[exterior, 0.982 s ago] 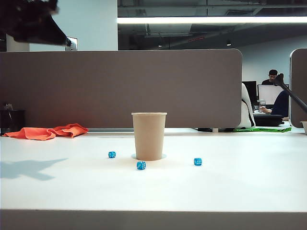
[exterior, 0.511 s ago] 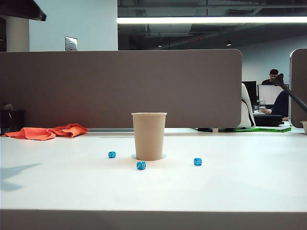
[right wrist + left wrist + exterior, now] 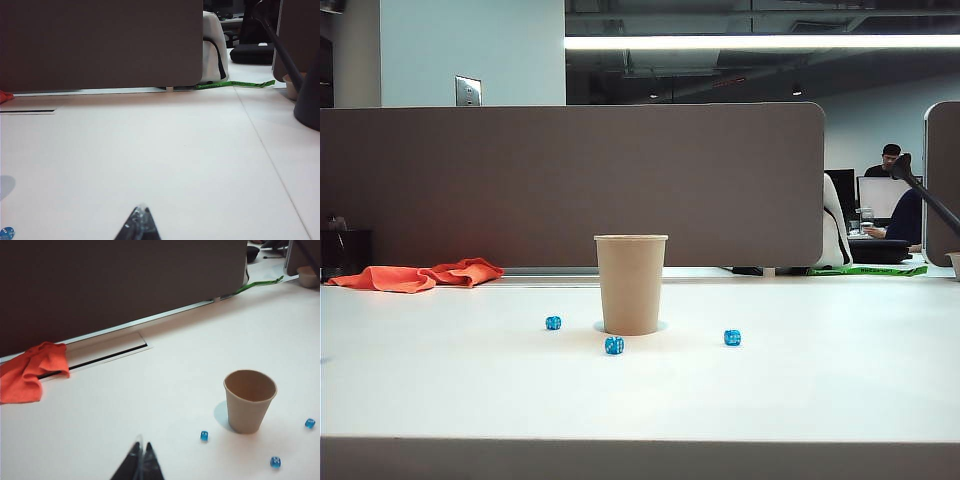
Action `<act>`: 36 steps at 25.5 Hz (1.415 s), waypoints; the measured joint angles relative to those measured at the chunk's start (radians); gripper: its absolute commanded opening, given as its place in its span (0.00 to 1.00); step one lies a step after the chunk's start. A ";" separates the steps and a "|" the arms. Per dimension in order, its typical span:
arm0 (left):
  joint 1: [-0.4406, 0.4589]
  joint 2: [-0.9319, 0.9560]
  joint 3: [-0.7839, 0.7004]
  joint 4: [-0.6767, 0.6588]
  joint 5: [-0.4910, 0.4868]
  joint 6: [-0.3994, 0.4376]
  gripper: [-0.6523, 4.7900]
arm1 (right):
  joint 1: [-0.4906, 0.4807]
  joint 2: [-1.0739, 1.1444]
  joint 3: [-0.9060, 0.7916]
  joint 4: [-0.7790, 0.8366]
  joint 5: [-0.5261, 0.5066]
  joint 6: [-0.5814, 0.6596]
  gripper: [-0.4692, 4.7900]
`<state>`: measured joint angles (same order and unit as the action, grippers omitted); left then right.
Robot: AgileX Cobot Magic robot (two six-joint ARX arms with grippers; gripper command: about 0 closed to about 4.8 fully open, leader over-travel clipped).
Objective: Pick up the dice with a different color and drop it into the paper cup.
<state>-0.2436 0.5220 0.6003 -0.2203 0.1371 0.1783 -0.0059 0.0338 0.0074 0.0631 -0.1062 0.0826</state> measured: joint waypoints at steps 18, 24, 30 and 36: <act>0.000 -0.520 -0.147 -0.371 -0.133 -0.148 0.11 | 0.000 -0.003 0.000 -0.051 -0.021 -0.001 0.09; 0.001 -0.518 -0.179 -0.366 -0.153 -0.127 0.11 | 0.001 -0.010 0.000 -0.053 -0.053 -0.001 0.09; 0.001 -0.518 -0.308 -0.135 -0.198 -0.143 0.11 | 0.001 -0.016 0.000 -0.053 -0.053 -0.001 0.09; 0.001 -0.518 -0.454 0.068 -0.169 -0.206 0.11 | 0.001 -0.016 0.000 -0.053 -0.053 -0.001 0.09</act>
<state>-0.2428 0.0044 0.1459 -0.1524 -0.0319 -0.0277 -0.0051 0.0181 0.0074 0.0105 -0.1593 0.0818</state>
